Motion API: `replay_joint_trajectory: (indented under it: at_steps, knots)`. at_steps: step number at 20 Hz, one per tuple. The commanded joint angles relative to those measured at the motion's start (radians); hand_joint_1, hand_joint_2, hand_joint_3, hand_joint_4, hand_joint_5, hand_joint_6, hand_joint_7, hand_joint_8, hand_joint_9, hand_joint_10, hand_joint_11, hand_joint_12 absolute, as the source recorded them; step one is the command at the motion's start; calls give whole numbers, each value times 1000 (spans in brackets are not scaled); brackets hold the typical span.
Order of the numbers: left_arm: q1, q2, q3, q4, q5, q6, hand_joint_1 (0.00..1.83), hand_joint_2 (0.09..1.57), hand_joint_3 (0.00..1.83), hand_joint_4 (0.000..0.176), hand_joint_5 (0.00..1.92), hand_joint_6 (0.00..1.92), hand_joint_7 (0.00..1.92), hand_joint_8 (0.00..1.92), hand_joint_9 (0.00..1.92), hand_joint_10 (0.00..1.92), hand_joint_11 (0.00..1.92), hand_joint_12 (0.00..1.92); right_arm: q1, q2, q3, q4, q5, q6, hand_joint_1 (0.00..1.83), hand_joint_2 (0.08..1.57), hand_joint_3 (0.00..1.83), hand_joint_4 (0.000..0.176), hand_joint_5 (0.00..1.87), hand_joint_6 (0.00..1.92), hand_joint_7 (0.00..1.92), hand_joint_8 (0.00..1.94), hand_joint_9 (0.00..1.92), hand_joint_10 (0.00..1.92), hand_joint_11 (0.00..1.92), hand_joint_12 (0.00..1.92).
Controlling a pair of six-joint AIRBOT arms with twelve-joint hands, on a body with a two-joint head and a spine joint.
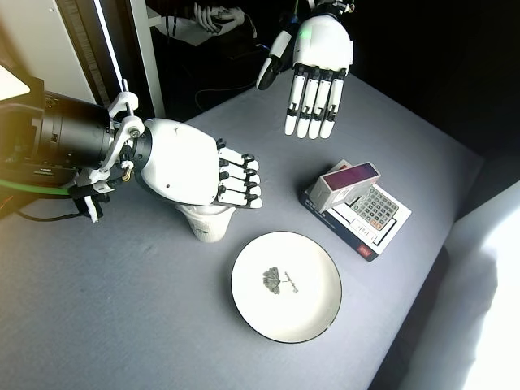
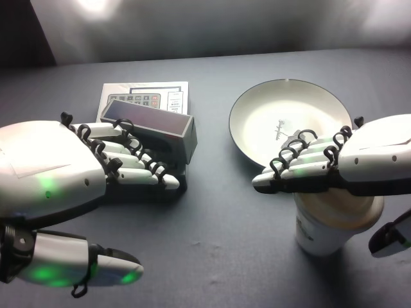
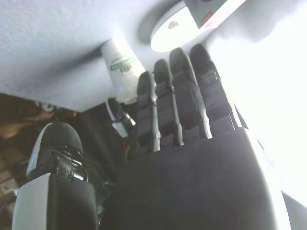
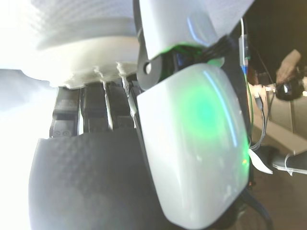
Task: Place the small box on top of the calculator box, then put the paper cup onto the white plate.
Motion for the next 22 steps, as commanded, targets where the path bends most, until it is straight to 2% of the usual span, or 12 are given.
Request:
replay_joint_trajectory:
  at_steps: [1, 17, 20, 22]
  knots:
    - [-9, 6, -1, -18, -95, -4, 197, 1213, 1, 0, 344, 6, 389, 5, 396, 8, 128, 518, 3, 11, 0, 29, 12, -1, 1433, 942, 0, 0, 0, 0, 0, 0, 0, 0, 16, 19]
    - [-19, 6, -3, -10, -55, -4, 224, 1239, 6, 0, 350, 0, 407, 4, 414, 5, 127, 551, -55, 17, 21, 15, 46, -19, 1432, 992, 13, 0, 0, 0, 0, 0, 0, 0, 0, 0]
    - [-19, 6, -2, -5, -53, -4, 258, 1235, 1, 0, 355, 2, 393, 0, 405, 0, 127, 562, -57, 17, 21, 15, 60, -19, 1517, 996, 11, 0, 0, 0, 0, 0, 0, 0, 0, 0]
    - [-19, 6, 0, -3, -50, -4, 237, 1240, 3, 0, 364, 4, 407, 5, 416, 4, 126, 568, -58, 17, 22, 15, 68, -19, 1510, 994, 9, 0, 0, 0, 0, 0, 0, 0, 0, 0]
